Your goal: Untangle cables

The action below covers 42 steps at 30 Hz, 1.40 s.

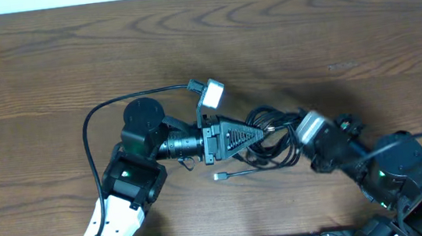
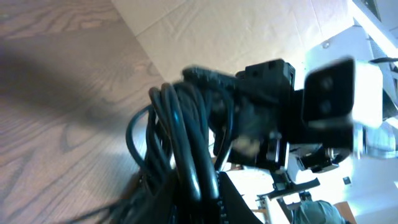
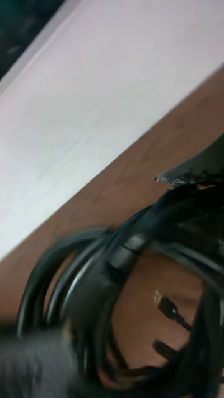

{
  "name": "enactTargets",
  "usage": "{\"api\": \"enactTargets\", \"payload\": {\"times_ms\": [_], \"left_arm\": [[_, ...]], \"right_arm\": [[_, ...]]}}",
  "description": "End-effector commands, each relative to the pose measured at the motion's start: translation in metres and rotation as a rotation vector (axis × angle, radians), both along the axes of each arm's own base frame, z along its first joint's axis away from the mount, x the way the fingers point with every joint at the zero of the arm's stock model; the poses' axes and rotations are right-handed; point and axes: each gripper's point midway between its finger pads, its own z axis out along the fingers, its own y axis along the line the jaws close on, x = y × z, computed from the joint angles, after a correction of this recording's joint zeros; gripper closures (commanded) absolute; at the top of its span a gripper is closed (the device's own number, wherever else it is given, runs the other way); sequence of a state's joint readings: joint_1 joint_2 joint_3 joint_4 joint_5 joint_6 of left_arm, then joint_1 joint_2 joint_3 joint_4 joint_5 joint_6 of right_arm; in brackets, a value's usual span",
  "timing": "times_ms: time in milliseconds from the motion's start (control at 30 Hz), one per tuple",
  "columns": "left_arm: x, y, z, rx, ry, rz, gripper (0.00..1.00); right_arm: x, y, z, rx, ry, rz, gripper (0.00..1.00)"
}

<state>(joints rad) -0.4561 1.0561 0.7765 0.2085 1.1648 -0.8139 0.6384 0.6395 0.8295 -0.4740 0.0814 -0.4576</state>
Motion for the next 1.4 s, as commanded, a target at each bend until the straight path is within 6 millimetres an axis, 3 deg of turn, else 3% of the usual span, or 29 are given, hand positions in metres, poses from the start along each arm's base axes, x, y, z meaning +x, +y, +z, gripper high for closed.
{"api": "enactTargets", "payload": {"times_ms": [0,267,600,733,1000,1233,1367], "left_arm": [[-0.014,0.002,0.014,-0.025,-0.035,-0.068,0.93],[-0.006,0.006,0.014,-0.024,-0.036,-0.036,0.93],[0.005,0.014,0.014,-0.023,-0.040,0.007,0.93],[0.005,0.014,0.014,-0.023,-0.041,0.007,0.92],[0.006,0.014,0.014,-0.022,-0.067,0.013,0.93],[0.003,0.017,0.014,-0.027,-0.228,-0.022,0.92],[0.000,0.017,0.004,-0.004,-0.247,-0.039,0.93]], "right_arm": [[0.025,-0.063,0.011,0.101,-0.012,-0.420,0.99],[0.025,-0.103,0.005,0.226,0.021,-0.686,0.99],[0.023,-0.123,-0.010,0.258,0.080,-0.787,0.99],[0.023,-0.122,-0.013,0.279,0.097,-0.786,0.99],[0.016,-0.108,-0.035,0.524,0.277,-0.796,0.99],[0.014,-0.088,-0.038,0.656,0.377,-0.731,0.99],[0.016,-0.075,-0.031,0.708,0.399,-0.668,0.99]]}}
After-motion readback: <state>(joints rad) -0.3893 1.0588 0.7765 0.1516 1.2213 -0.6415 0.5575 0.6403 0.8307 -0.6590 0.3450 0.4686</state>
